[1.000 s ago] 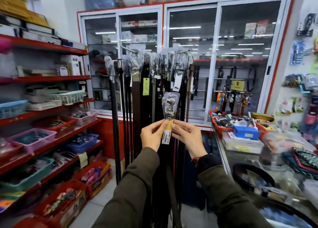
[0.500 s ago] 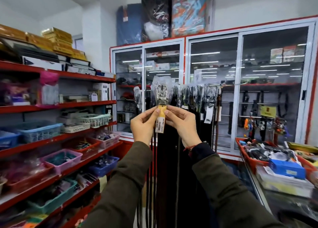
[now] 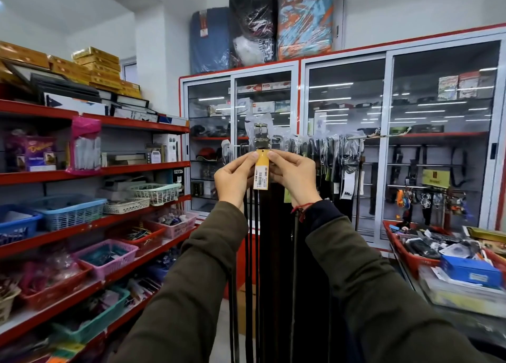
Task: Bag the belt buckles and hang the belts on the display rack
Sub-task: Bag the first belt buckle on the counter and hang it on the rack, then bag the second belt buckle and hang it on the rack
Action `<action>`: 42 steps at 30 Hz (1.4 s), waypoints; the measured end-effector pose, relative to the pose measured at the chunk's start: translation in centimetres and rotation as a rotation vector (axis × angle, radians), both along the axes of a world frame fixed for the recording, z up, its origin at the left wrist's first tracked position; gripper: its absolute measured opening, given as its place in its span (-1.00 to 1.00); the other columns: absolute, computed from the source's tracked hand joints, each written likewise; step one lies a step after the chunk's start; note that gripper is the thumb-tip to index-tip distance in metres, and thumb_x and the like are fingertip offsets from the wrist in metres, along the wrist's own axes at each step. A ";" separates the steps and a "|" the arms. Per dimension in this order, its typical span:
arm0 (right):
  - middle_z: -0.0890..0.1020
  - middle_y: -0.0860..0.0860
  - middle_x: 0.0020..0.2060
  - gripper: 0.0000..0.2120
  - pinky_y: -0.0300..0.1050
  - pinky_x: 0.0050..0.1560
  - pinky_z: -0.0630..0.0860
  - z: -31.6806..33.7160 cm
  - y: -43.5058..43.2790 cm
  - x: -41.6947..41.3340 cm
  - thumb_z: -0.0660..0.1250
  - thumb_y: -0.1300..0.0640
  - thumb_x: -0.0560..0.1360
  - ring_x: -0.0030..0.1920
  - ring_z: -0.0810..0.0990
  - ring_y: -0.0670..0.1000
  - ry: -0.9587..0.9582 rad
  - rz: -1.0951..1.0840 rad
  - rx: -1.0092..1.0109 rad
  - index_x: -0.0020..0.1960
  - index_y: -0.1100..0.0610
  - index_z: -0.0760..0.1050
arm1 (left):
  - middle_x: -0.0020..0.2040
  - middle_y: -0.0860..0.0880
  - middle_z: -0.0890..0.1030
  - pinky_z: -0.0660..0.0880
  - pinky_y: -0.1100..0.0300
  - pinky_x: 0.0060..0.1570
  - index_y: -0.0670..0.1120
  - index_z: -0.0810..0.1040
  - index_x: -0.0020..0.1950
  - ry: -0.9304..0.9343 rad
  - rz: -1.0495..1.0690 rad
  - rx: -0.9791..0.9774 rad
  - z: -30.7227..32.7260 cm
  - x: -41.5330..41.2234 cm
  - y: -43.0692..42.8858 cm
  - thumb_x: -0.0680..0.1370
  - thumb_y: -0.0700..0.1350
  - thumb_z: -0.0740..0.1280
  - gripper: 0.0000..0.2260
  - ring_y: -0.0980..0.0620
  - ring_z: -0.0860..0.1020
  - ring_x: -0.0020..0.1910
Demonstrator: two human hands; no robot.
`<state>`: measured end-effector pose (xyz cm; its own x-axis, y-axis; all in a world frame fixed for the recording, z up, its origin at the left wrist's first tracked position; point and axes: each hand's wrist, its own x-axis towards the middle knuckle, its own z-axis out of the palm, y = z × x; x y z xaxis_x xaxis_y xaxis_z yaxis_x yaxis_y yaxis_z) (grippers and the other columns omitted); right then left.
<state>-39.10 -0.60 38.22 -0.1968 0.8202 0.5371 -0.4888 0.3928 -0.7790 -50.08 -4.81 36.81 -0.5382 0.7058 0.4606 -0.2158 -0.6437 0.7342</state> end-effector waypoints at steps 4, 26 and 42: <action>0.72 0.18 -0.12 -0.79 -0.25 -0.29 0.64 -0.1 0.7 -0.3 0.41 0.29 0.52 -0.26 0.71 -0.03 -0.028 -0.007 -0.076 0.13 0.35 0.63 | 0.02 -0.23 0.72 0.65 0.24 -0.17 -0.24 0.69 0.13 0.009 -0.031 -0.065 0.0 -0.7 0.8 0.50 -0.20 0.48 -0.77 -0.02 0.68 -0.17; 0.18 -0.06 0.60 -0.54 -0.08 0.60 0.09 -16.3 0.0 7.3 0.12 -0.01 0.67 0.64 0.00 0.00 -0.684 -0.830 0.395 0.55 0.04 0.28 | 0.63 0.00 0.13 -0.17 -0.03 0.61 0.06 0.30 0.54 1.026 0.740 -0.119 -15.2 6.1 0.4 0.63 -0.11 0.20 -0.54 -0.07 -0.06 0.65; -0.01 0.11 0.64 -0.42 0.30 0.55 -0.19 -35.1 -7.6 28.4 0.17 -0.08 0.63 0.64 -0.13 0.22 -1.210 -1.120 -0.085 0.58 0.10 0.20 | 0.65 0.01 0.09 -0.12 -0.15 0.62 0.05 0.24 0.57 1.324 0.224 -0.309 -32.8 25.4 -3.2 0.65 -0.06 0.18 -0.53 -0.06 -0.06 0.65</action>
<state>-10.68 -8.22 3.16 0.2315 0.8514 0.4708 0.8589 0.0484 -0.5099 -24.65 -7.97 4.06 0.0596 0.8294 0.5554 0.8355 -0.3460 0.4270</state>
